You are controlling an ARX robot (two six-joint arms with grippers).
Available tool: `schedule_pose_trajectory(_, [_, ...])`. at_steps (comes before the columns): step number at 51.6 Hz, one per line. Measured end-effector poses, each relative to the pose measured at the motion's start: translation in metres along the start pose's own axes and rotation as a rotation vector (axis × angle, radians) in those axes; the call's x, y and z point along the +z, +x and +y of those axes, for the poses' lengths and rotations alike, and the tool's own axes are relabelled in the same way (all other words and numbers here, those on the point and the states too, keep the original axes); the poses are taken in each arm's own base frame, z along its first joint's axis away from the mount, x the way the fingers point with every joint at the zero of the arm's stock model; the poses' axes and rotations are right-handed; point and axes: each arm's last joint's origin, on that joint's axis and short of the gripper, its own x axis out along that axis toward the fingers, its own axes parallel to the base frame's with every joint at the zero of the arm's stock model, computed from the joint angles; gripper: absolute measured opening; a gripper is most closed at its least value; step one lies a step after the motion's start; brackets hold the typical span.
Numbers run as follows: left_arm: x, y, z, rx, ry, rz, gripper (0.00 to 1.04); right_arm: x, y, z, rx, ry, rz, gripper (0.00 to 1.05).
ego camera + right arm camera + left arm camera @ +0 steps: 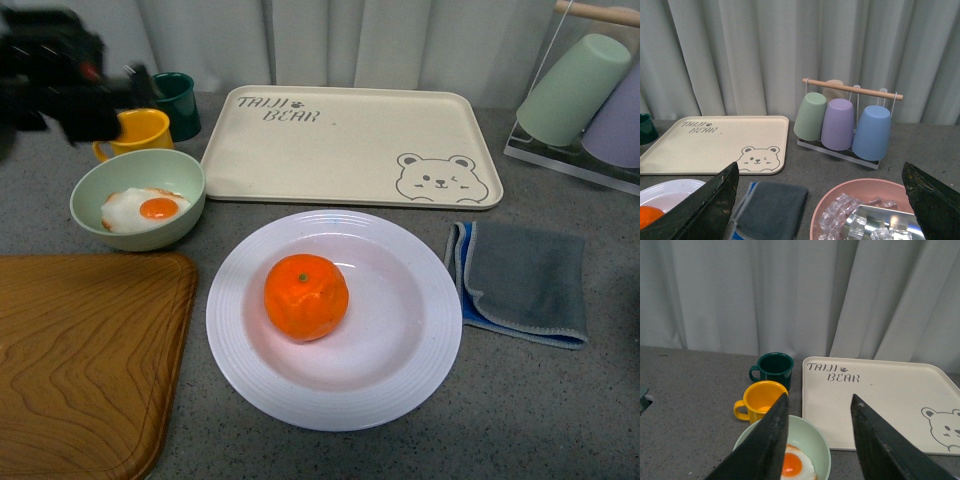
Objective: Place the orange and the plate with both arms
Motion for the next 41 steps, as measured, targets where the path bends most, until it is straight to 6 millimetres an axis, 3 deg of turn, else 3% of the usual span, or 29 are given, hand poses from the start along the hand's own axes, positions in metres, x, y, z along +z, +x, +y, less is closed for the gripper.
schedule_pose_trajectory(8, [0.002,-0.036,0.029,0.005,0.020,0.028,0.04,0.000,0.000,0.000,0.000,0.000,0.000,0.95])
schedule_pose_trajectory(24, [0.021,-0.079,0.053,0.003,0.026,0.017,0.04,0.000,0.000,0.000,0.000,0.000,0.000,0.95])
schedule_pose_trajectory(41, [0.022,-0.102,0.070,0.007,0.025,0.017,0.04,0.000,0.000,0.000,0.000,0.000,0.000,0.95])
